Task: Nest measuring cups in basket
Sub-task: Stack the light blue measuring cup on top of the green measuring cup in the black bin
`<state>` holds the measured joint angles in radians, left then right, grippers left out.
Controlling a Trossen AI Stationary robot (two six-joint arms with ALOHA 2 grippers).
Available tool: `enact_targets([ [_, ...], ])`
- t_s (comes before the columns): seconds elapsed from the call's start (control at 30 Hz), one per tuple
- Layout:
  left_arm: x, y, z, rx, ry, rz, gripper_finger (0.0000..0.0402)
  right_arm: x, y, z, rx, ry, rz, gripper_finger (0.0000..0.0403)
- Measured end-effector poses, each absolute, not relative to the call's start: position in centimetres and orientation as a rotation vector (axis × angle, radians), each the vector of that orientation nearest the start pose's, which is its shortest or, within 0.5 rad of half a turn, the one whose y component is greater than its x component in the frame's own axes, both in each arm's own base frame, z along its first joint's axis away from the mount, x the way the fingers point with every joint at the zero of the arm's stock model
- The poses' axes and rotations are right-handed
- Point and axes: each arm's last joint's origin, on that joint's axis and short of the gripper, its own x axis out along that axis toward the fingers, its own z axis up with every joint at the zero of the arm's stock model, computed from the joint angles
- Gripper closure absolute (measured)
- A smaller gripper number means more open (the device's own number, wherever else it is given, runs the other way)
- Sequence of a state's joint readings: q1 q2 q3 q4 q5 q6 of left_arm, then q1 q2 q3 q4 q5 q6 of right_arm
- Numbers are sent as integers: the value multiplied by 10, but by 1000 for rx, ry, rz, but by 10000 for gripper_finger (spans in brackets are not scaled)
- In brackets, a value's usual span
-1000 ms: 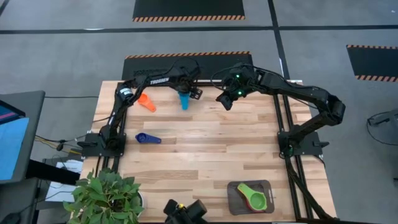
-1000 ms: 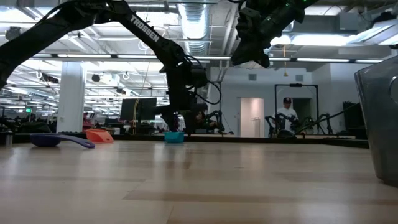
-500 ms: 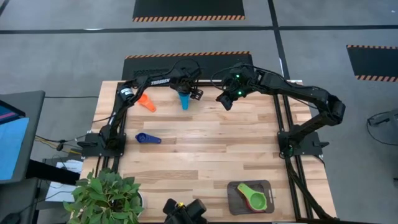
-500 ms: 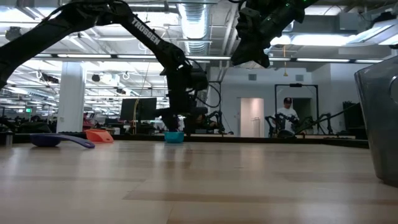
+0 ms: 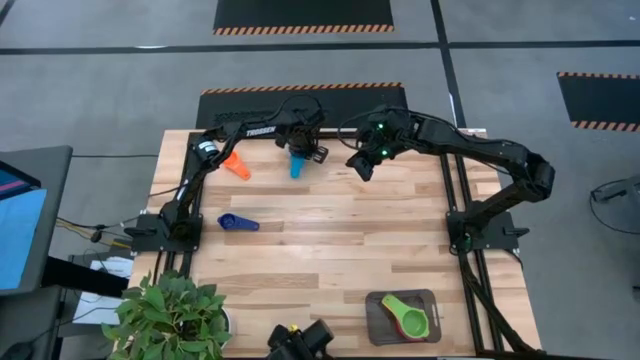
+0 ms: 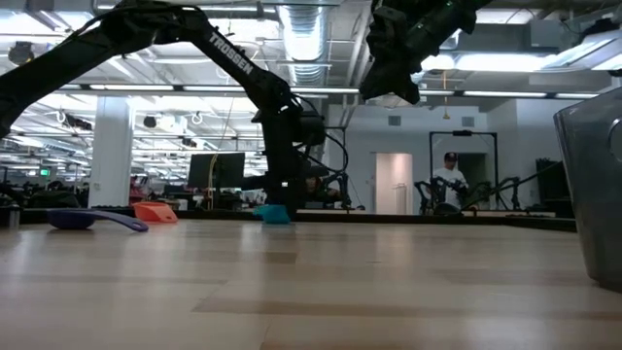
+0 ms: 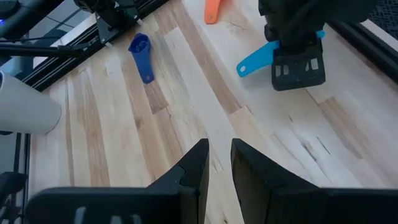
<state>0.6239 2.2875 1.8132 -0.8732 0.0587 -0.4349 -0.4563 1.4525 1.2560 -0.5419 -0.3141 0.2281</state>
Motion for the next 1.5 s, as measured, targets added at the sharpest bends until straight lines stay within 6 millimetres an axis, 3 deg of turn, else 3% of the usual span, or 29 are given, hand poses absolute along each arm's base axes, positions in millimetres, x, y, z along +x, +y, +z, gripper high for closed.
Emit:
enact_targets([
  [0.07,377,264,152,-855,1175,704,388,284,-127,313,504,670,-208,310],
  [0.27,389,242,157,-960,1191,479,391,276,-114,331,538,617,-89,310],
  [0.43,409,222,168,-1011,1160,256,397,261,-97,368,533,506,-29,310],
  [0.6,431,193,183,-923,1137,116,399,237,-70,406,463,385,52,310],
  [0.8,454,153,202,-846,1113,-17,400,206,-30,433,397,281,198,310],
  [0.97,472,109,218,-764,1098,-134,400,189,-2,444,361,246,325,310],
  [1.2,489,44,229,-623,1055,-291,401,183,29,446,338,254,415,310],
  [1.5,505,-30,240,-460,912,-468,401,172,70,450,516,319,616,310],
])
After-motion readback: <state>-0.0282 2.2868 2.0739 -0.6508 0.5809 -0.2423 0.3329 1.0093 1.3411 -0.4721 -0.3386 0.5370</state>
